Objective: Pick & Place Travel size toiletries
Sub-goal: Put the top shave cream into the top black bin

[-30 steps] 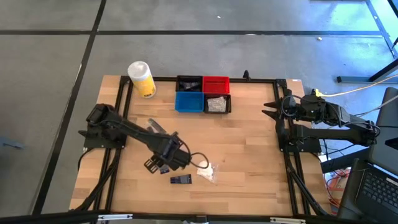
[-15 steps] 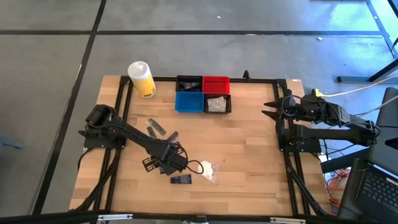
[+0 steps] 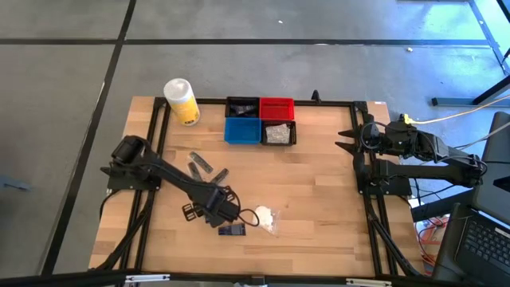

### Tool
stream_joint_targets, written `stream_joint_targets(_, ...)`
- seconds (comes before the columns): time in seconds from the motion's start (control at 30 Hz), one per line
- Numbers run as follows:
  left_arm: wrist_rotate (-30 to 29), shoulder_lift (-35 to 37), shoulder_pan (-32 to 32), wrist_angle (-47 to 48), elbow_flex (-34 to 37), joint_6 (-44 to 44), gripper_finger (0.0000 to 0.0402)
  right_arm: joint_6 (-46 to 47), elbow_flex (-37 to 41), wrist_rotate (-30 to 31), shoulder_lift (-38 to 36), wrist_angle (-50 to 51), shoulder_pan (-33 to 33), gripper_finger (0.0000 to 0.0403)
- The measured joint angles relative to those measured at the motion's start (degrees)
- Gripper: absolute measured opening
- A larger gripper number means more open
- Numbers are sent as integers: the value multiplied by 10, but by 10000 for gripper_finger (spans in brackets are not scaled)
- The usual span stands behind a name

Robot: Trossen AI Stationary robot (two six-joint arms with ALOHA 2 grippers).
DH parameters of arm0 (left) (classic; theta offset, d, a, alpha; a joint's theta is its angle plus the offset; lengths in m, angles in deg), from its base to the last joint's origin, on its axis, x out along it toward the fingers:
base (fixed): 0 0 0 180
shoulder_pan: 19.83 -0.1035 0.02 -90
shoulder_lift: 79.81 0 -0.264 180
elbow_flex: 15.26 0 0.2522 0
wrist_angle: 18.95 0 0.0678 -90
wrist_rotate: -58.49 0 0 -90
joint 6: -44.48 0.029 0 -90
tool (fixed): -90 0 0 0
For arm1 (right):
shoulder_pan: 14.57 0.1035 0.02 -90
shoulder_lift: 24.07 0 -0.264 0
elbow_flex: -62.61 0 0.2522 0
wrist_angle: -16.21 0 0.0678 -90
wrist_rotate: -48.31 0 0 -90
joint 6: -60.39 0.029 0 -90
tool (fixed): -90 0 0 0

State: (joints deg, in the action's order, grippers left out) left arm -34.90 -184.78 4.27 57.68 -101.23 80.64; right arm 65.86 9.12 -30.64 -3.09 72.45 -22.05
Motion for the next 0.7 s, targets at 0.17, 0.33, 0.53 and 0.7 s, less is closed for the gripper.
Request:
stream_joint_targets(0.17,1,-33,7,-1,0,7,188,0,0,0,0,0,0,173)
stream_joint_targets(0.33,-9,-60,4,2,0,13,188,0,0,0,0,0,0,162)
stream_joint_targets(0.53,-7,-67,-6,-8,16,28,188,0,0,0,0,0,0,150)
stream_joint_targets(0.7,-6,-66,-13,-12,24,30,185,0,0,0,0,0,0,141)
